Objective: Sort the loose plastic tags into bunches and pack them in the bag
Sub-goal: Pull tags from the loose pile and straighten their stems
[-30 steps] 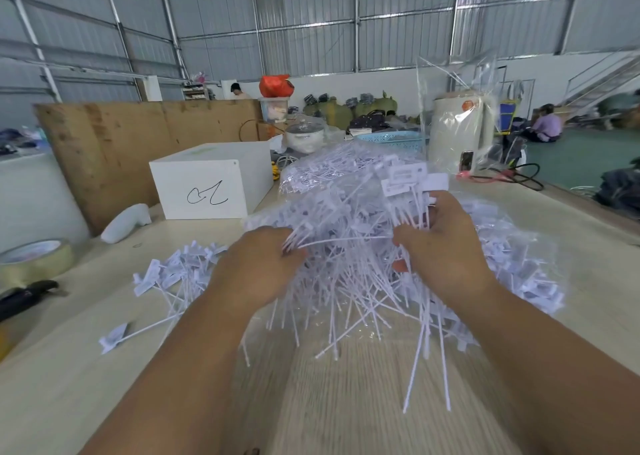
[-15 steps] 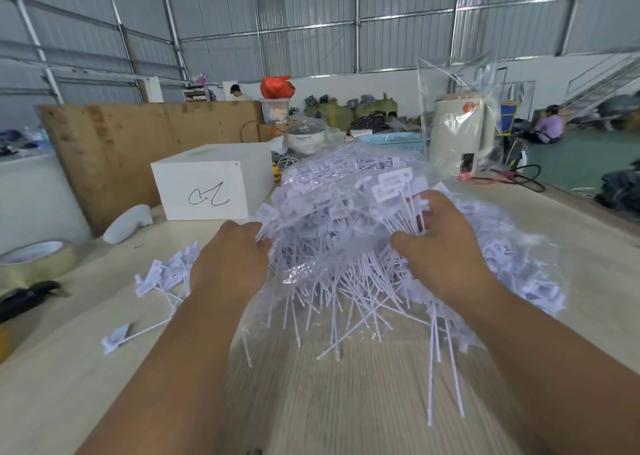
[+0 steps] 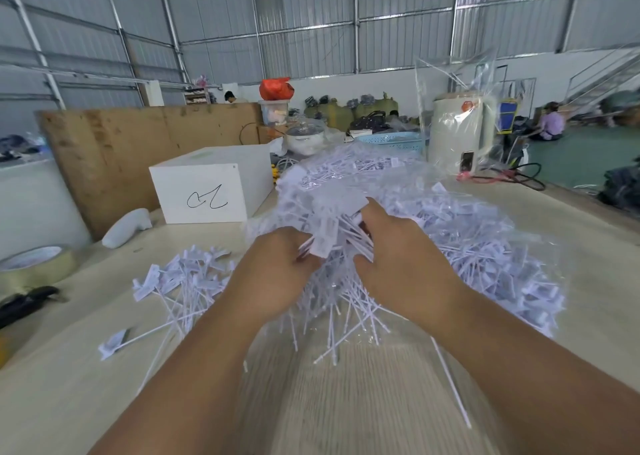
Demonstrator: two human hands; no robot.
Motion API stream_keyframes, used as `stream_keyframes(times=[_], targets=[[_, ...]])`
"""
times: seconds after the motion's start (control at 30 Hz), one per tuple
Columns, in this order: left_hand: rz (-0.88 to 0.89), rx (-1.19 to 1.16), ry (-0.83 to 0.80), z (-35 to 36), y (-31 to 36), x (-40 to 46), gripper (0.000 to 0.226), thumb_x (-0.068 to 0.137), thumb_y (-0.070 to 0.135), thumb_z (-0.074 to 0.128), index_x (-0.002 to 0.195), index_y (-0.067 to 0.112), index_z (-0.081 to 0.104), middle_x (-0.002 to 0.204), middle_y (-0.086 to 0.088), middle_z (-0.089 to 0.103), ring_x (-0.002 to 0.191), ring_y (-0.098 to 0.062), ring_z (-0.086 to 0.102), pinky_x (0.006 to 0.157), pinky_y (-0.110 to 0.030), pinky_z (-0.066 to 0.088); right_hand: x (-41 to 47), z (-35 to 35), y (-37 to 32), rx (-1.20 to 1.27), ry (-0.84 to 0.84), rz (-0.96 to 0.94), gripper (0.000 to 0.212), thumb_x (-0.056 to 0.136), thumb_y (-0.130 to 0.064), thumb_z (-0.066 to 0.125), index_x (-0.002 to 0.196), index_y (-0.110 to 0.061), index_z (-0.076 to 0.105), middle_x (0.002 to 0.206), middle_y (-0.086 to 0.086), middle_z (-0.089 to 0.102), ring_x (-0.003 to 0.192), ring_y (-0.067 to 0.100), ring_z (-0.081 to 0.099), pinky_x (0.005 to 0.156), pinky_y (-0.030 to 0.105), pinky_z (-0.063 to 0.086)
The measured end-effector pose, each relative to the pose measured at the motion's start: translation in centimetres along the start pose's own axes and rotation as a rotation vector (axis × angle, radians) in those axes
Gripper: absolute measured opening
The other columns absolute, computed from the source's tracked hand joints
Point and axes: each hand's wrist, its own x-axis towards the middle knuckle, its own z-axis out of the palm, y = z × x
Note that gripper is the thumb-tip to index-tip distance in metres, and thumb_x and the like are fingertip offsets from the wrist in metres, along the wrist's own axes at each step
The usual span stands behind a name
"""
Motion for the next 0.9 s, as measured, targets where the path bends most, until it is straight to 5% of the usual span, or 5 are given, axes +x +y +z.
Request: stream_keyframes(times=[0.07,0.27,0.5,0.67,0.9], targets=[[-0.024,-0.093,-0.027,0.0,0.2,-0.1,0.022,0.087,0.018,0.069,0.068,0.01,0.062,0.061,0.011,0.054,0.055,-0.006,0.046,0.049,-0.015,0.033,-0.1,0.2,0.2,-0.094,-0.014,0.024,0.046,0.085,-0.01,0.058,0.121,-0.024,0.034,0.079,0.002,0.053,0.069,0.025,0.054,0.054,0.034,0.042],[-0.058,-0.262,-0.127,-0.3,0.5,-0.1,0.015,0.08,0.021,0.074,0.076,0.006,0.071,0.065,-0.004,0.054,0.063,-0.01,0.042,0.059,-0.024,0.03,-0.1,1.0,0.5,-0.244,0.021,0.061,0.042,0.09,-0.02,0.057,0.123,-0.025,0.032,0.071,-0.003,0.045,0.067,0.024,0.052,0.053,0.031,0.036],[-0.106,-0.31,-0.199,-0.5,0.6,-0.1,0.012,0.085,0.028,0.072,0.088,0.017,0.077,0.105,-0.017,0.068,0.083,-0.016,0.057,0.077,-0.032,0.038,-0.1,0.8,0.8,-0.251,0.032,0.052,0.03,0.091,-0.026,0.056,0.116,-0.02,0.042,0.07,-0.003,0.051,0.063,0.024,0.05,0.048,0.029,0.031],[-0.17,-0.286,-0.194,-0.6,0.1,0.1,0.033,0.093,0.031,0.064,0.079,0.002,0.069,0.078,-0.008,0.072,0.064,-0.014,0.055,0.062,-0.023,0.037,0.0,0.6,1.2,-0.293,0.057,0.132,0.029,0.089,-0.024,0.058,0.112,-0.018,0.041,0.068,-0.003,0.048,0.059,0.022,0.05,0.042,0.027,0.026],[-0.181,-0.117,-0.049,-0.7,-0.1,0.4,0.035,0.098,0.026,0.054,0.073,0.004,0.064,0.058,0.009,0.066,0.034,0.0,0.042,0.039,-0.014,0.029,0.0,0.1,2.0,-0.202,0.038,0.212,0.027,0.086,-0.03,0.059,0.067,-0.023,0.042,0.063,-0.006,0.051,0.056,0.013,0.05,0.046,0.024,0.029]])
